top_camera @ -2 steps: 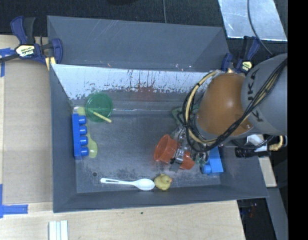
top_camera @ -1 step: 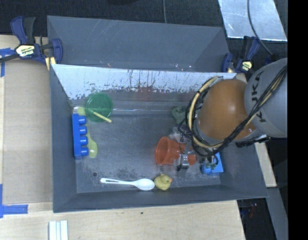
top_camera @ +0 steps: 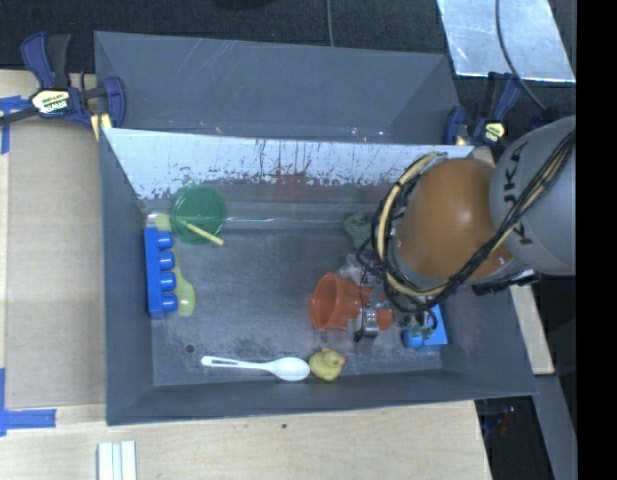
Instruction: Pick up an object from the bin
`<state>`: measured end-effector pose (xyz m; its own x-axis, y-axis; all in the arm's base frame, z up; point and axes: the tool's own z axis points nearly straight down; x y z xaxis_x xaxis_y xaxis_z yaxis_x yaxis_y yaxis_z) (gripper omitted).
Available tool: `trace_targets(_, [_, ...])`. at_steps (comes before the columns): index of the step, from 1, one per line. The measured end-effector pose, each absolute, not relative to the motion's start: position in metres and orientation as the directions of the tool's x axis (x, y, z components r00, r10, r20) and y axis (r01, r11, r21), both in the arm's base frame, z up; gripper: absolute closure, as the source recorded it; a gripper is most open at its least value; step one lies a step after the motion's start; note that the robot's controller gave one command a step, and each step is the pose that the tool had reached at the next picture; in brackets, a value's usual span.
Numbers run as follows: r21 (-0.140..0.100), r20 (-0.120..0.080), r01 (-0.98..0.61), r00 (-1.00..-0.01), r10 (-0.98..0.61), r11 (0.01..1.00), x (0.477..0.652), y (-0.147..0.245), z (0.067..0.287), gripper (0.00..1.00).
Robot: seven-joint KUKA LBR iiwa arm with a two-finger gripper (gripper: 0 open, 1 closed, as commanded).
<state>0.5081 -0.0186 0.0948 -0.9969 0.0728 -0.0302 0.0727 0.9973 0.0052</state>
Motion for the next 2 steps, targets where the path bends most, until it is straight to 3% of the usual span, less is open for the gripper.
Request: trace_targets(2, [0.005,-0.03,0.073,-0.997,0.073,0.997,0.508,-0.0186,0.0947,1.0])
